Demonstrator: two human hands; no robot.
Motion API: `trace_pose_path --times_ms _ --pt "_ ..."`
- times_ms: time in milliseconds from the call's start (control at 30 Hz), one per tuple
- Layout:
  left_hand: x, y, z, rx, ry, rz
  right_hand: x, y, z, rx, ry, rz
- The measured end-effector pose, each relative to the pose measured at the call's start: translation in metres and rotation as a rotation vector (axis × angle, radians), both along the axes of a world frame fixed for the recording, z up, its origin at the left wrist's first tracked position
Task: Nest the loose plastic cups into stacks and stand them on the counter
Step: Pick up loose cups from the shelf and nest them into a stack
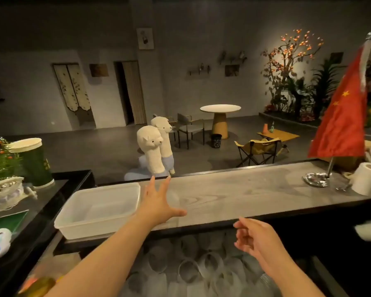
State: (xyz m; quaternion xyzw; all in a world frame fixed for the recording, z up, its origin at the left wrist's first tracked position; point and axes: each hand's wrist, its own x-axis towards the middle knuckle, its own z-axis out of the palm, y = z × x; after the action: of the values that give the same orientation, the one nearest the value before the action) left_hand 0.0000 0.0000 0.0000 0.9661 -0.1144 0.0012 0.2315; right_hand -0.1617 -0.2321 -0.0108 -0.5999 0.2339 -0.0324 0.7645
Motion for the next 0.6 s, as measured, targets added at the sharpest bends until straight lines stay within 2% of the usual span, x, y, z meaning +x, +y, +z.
trace_pose_path --times_ms 200,333,433,600 --pt "0.011 -0.011 -0.018 0.024 0.023 0.036 -0.044 -0.032 -0.032 -0.022 0.145 -0.143" --pt "0.008 -0.015 -0.016 0.033 -0.005 0.039 -0.069 -0.041 -0.046 -0.069 0.144 -0.176" --pt "-0.011 -0.019 -0.007 0.011 -0.010 0.047 -0.087 -0.052 -0.054 -0.082 0.130 -0.291" --pt "-0.056 -0.030 0.009 -0.123 -0.007 -0.178 -0.109 -0.075 -0.060 -0.155 0.113 -0.467"
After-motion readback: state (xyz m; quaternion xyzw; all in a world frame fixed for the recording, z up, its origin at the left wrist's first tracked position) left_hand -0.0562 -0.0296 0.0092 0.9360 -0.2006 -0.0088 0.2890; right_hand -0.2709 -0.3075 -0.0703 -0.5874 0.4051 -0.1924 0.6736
